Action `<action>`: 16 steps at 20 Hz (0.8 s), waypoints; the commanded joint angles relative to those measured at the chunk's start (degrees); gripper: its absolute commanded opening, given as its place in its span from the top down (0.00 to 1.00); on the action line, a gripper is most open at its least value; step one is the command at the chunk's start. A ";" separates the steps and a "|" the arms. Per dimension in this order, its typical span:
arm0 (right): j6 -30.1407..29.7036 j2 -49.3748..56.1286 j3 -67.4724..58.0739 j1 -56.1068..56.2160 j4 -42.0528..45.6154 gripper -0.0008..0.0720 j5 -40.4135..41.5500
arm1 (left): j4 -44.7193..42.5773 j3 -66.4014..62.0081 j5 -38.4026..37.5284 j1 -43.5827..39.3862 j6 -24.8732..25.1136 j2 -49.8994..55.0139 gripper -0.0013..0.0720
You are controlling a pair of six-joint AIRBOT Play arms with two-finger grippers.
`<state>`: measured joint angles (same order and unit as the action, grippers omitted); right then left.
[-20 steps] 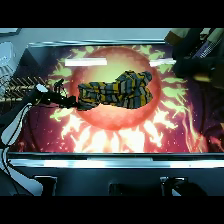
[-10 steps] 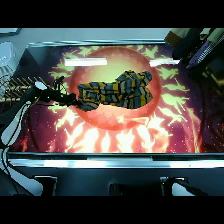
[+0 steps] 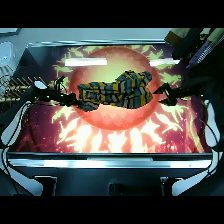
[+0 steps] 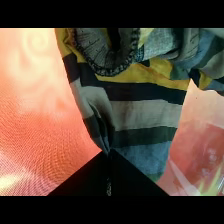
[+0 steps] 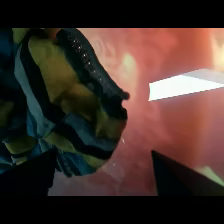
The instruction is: Fold the clothes and pants, and hang the long-sleeved shirts on hangers.
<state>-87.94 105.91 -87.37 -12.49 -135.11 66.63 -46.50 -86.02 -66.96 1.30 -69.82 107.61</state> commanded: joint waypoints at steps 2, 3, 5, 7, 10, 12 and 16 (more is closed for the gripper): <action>0.22 5.68 0.09 6.10 -1.68 0.07 -7.91 | 0.04 -0.07 -0.15 0.04 0.00 -0.02 0.95; 0.76 5.81 0.09 6.69 -1.60 0.08 -9.31 | 0.04 -0.07 -0.15 0.04 0.00 -0.02 0.95; 1.46 5.81 0.09 7.06 -1.31 0.19 -11.02 | 0.04 -0.07 -0.15 0.04 0.00 -0.02 0.95; 1.53 5.62 0.09 7.04 -0.81 0.90 -10.27 | 0.07 -0.07 -0.48 0.04 -0.02 -0.15 0.95; -1.77 1.42 0.09 7.04 -1.46 0.95 -8.57 | 0.02 -0.57 -0.74 0.04 0.02 -2.40 0.95; -4.50 -5.64 0.09 7.04 -1.75 0.95 -6.58 | 0.00 -3.39 -0.68 0.07 0.57 -5.57 0.96; -6.95 -27.32 0.02 7.04 -2.03 0.95 -5.18 | -0.92 -18.01 -0.33 0.44 1.03 -15.28 0.96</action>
<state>-92.73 91.57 -87.26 -5.52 -136.68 60.88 -46.72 -95.53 -67.90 1.43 -69.19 98.13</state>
